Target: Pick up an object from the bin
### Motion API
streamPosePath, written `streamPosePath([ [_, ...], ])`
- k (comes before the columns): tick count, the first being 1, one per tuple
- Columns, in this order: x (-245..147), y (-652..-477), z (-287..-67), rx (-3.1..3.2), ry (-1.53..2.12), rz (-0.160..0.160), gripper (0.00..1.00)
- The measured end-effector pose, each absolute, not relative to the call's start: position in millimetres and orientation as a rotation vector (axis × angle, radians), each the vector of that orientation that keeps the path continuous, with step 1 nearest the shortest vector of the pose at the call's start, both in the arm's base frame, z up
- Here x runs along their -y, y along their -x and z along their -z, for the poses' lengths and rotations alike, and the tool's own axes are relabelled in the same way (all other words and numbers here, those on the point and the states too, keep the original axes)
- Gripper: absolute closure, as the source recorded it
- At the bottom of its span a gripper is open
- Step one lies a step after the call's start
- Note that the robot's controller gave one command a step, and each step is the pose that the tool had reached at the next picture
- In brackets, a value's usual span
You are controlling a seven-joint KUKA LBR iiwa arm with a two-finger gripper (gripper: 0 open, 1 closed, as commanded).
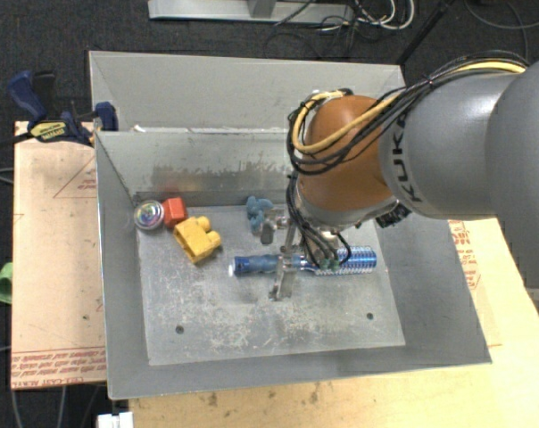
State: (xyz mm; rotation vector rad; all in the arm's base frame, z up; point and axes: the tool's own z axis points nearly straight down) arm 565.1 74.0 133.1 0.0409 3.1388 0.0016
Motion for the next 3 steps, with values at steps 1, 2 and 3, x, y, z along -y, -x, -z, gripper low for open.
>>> streamPosePath([
  [1,-66,-593.4,-68,-3.139,-0.132,-0.002,0.0],
  [2,-66,-593.7,-72,-3.137,-0.134,-0.003,1.0],
  [3,-78,-597.0,-247,-3.118,-0.275,-0.006,1.0],
])
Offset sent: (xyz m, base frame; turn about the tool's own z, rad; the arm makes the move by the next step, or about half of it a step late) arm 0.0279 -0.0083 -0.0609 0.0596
